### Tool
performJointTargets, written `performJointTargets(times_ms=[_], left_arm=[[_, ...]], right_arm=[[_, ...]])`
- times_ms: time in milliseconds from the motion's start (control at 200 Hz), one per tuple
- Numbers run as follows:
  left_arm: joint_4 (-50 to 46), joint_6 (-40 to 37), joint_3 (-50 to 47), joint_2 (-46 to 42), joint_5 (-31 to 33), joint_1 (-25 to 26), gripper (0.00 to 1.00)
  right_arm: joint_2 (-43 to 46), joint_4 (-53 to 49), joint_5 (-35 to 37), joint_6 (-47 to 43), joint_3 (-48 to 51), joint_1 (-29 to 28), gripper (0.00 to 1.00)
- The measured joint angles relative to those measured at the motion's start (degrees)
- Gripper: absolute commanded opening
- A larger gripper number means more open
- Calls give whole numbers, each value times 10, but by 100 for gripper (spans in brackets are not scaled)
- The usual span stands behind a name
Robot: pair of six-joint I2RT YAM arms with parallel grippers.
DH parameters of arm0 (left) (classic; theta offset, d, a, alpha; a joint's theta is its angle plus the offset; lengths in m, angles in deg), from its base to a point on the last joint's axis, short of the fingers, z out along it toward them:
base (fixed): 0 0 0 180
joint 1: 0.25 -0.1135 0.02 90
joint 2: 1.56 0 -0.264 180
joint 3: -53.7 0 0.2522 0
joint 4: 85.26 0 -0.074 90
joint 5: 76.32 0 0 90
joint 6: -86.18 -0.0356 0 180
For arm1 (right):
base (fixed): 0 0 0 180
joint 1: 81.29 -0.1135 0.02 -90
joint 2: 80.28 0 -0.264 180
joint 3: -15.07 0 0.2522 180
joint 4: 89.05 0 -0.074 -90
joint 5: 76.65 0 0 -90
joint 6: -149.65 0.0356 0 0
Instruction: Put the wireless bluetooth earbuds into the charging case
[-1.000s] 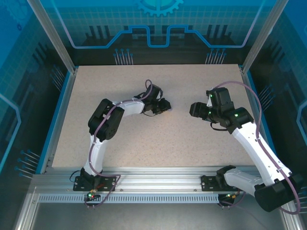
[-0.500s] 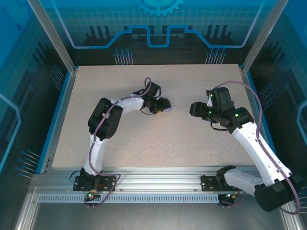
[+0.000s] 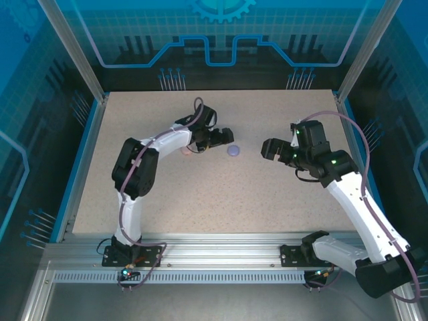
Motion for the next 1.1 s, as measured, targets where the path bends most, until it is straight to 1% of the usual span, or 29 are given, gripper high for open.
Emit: performJointTargets(times_ms=[120, 240, 345, 445, 530, 615, 750, 850, 925, 986, 1101], left_arm=[[-12, -20, -2, -78, 41, 2, 99], [33, -52, -50, -186, 90, 9, 99], [122, -115, -144, -294, 135, 35, 99], [240, -213, -269, -386, 176, 85, 99], [290, -277, -339, -435, 195, 117, 99], [325, -323, -398, -482, 217, 119, 99], [380, -390, -495, -593, 268, 114, 99], [410, -430, -556, -677, 304, 100, 99], [436, -442, -606, -725, 323, 70, 99], [457, -441, -651, -751, 334, 33, 99], [492, -424, -729, -743, 350, -30, 99]], right_arm=[[2, -5, 12, -15, -13, 4, 100], [6, -5, 32, -37, -17, 4, 100], [11, -4, 60, -58, -17, 6, 100], [21, 1, 88, -73, -17, 16, 100], [30, 16, 103, -83, -16, 31, 100], [38, 48, 115, -91, 0, 39, 100], [61, 113, 144, -91, 66, 41, 100], [62, 143, 158, -127, 98, 43, 100], [62, 175, 163, -167, 118, 43, 100], [63, 211, 164, -200, 141, 45, 100], [66, 279, 165, -257, 207, 55, 100]])
